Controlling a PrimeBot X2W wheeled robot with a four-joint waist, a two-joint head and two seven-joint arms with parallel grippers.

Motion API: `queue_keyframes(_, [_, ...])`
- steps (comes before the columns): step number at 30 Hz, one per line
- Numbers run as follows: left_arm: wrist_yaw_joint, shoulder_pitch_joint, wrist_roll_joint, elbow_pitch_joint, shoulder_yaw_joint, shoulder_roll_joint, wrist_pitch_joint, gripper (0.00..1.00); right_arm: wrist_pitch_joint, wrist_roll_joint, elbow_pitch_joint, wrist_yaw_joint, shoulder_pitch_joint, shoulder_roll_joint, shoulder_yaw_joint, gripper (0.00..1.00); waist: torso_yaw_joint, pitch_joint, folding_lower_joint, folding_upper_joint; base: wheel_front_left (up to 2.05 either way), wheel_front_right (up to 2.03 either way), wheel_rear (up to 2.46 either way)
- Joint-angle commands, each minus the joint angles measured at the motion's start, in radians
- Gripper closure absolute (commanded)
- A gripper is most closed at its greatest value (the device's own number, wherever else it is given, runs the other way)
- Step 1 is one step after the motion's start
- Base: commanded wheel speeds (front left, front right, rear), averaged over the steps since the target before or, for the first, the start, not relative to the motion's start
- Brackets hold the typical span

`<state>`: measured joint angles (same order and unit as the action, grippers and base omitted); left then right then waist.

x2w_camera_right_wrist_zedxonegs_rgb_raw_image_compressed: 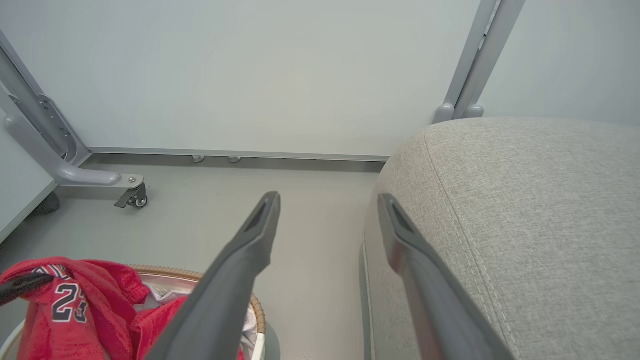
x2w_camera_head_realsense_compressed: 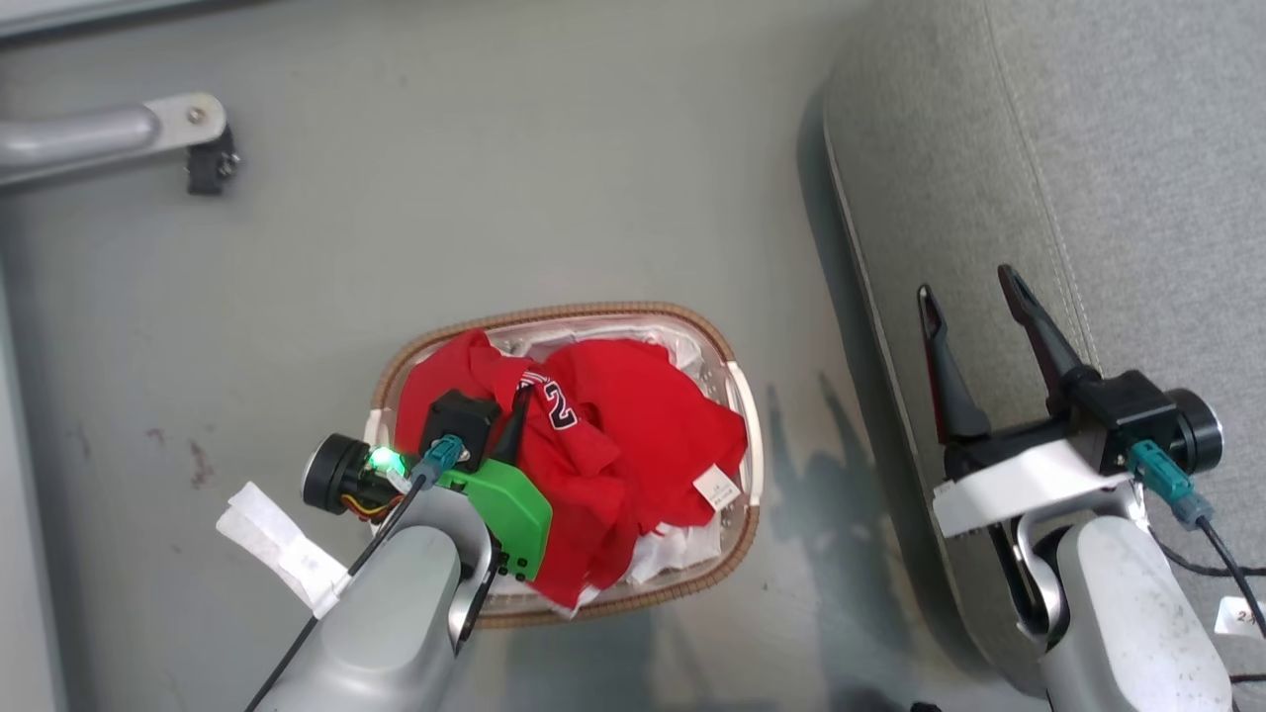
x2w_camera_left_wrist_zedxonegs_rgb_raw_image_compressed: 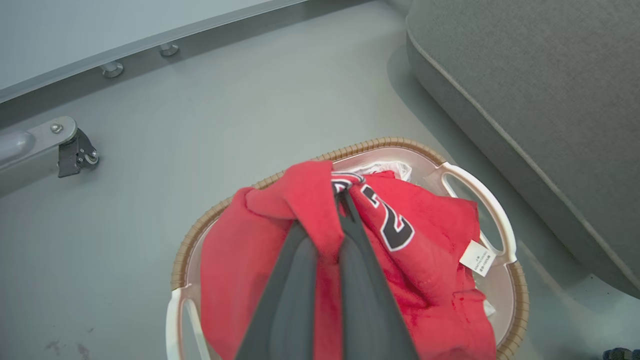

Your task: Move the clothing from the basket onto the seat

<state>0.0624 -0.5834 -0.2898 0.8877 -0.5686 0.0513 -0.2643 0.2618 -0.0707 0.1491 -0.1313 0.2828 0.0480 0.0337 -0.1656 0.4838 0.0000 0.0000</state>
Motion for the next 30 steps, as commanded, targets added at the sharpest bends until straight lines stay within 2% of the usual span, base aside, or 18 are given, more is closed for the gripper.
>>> queue_keyframes(1, [0.007, 0.017, 0.013, -0.018, 0.003, 0.006, 0.0, 1.0, 0.005, 0.01, 0.008, 0.001, -0.026, 0.004, -0.006, 0.0, 0.062, -0.116, 0.0, 0.0, 0.0, 0.0, 0.0])
queue_keyframes(8, [0.026, 0.029, 0.045, -0.094, -0.009, 0.032, 0.0, 1.0, 0.005, 0.027, 0.025, 0.001, -0.093, 0.005, -0.008, 0.0, 0.087, -0.239, 0.0, 0.0, 0.0, 0.0, 0.0])
queue_keyframes(15, [0.05, -0.03, 0.075, -0.152, -0.038, 0.063, 0.0, 1.0, 0.005, 0.038, 0.036, 0.001, -0.159, 0.004, -0.01, 0.0, 0.108, -0.344, 0.0, 0.0, 0.0, 0.0, 0.0])
queue_keyframes(23, [0.066, -0.166, 0.086, -0.176, -0.095, 0.112, 0.016, 1.0, 0.005, 0.046, 0.04, 0.001, -0.202, 0.004, 0.016, 0.0, 0.115, -0.423, 0.0, 0.0, 0.0, 0.0, 0.0])
queue_keyframes(30, [0.069, -0.282, 0.053, -0.232, -0.15, 0.145, 0.068, 1.0, 0.005, 0.053, 0.038, 0.001, -0.216, 0.004, 0.051, 0.0, 0.116, -0.466, 0.0, 0.0, 0.0, 0.0, 0.0])
